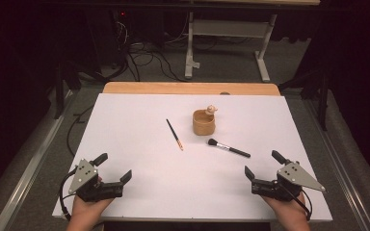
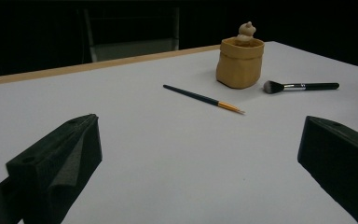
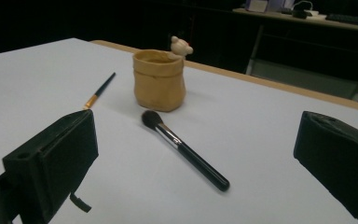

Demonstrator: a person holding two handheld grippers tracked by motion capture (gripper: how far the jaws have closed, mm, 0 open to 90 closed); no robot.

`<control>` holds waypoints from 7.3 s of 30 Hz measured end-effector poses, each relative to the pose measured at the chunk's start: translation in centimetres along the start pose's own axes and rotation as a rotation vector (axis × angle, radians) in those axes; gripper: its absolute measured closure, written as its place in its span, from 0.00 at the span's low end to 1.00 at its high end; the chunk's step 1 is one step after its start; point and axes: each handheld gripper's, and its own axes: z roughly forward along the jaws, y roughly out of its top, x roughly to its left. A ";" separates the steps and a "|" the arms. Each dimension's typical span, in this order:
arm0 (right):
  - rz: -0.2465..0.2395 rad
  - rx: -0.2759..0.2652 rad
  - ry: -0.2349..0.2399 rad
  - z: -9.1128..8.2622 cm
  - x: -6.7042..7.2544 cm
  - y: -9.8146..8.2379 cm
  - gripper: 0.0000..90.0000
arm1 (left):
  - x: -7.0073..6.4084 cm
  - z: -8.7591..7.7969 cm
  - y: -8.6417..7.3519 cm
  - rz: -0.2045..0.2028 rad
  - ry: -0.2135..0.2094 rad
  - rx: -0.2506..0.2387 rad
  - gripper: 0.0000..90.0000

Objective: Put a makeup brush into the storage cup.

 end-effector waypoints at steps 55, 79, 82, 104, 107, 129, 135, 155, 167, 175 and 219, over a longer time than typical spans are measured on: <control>-0.004 0.032 0.024 0.8 -0.5 -1.1 0.01 | -0.2 0.9 -0.4 0.018 0.028 0.093 0.02; -0.022 0.041 0.009 1.0 -0.6 -1.3 0.01 | 0.4 1.9 -1.1 -0.026 0.079 0.265 0.02; -0.025 0.045 0.009 1.1 -0.6 -1.3 0.01 | 0.4 2.0 -1.1 -0.027 0.085 0.290 0.02; -0.040 0.054 0.017 1.5 -0.6 -1.0 0.01 | 1.1 2.5 -0.4 -0.137 0.108 0.440 0.02; -0.045 0.058 0.007 1.4 -0.7 -1.1 0.01 | 1.2 2.7 -0.1 -0.141 0.103 0.467 0.01; -0.036 0.025 0.026 1.1 -0.8 -0.7 0.01 | 1.2 5.1 4.2 -0.211 0.062 0.718 0.01; -0.040 0.016 0.022 0.8 -0.7 -0.6 0.01 | 1.0 6.3 5.0 -0.205 0.047 0.801 0.01; -0.037 0.024 0.026 1.0 -0.6 -0.7 0.01 | 0.2 11.3 7.7 -0.247 0.033 0.946 0.01; -0.035 0.020 0.036 0.9 -0.9 -0.9 0.01 | -0.5 13.7 9.3 -0.243 0.039 0.956 0.01; -0.038 0.015 0.043 0.7 -0.8 -0.9 0.01 | -1.0 15.3 10.3 -0.252 0.046 0.955 0.02; -0.062 0.004 0.058 0.6 -0.3 -0.5 0.02 | -3.8 25.3 11.3 -0.266 0.089 1.011 0.34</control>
